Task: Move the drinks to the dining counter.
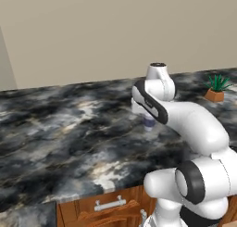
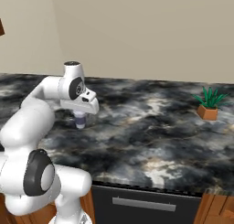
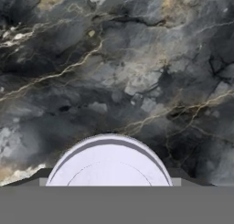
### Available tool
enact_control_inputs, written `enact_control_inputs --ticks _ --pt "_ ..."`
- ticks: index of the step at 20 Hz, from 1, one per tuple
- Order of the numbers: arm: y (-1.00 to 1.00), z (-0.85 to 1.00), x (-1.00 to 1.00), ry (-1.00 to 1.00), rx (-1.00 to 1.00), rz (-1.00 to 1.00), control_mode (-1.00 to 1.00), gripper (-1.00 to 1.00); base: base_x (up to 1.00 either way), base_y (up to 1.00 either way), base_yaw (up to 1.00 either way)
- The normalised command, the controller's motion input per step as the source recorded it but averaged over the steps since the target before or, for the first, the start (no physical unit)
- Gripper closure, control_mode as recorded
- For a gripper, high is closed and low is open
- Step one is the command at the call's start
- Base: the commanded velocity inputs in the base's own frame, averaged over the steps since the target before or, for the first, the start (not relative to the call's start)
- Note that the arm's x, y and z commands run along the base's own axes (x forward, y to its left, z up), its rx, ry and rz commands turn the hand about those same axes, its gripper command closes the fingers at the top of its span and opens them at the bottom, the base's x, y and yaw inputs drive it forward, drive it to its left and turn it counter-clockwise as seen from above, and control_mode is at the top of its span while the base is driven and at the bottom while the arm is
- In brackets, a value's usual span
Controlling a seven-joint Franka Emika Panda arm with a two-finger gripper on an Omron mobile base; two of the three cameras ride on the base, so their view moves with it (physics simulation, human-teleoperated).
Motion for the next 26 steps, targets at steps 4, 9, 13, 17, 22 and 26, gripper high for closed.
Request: enact_control_inputs --ticks 4,9,13,17,22,26 --pt "0.0 -0.26 0.61 0.0 -0.06 0.01 -1.0 1.0 0.0 0.0 0.0" --pt "0.0 -0.42 0.41 0.0 -0.01 0.06 -1.0 1.0 0.0 0.0 0.0" --pt "0.0 -0.44 0.23 0.0 0.0 0.07 -1.0 1.0 0.0 0.0 0.0" --pt "0.0 -0.37 0.25 0.0 0.0 0.05 -1.0 1.0 0.0 0.0 0.0" --pt "0.0 -0.26 0.28 0.0 0.0 0.04 -1.0 1.0 0.0 0.0 0.0" --pt "0.0 -0.14 0.22 0.0 0.0 0.04 -1.0 1.0 0.0 0.0 0.0"
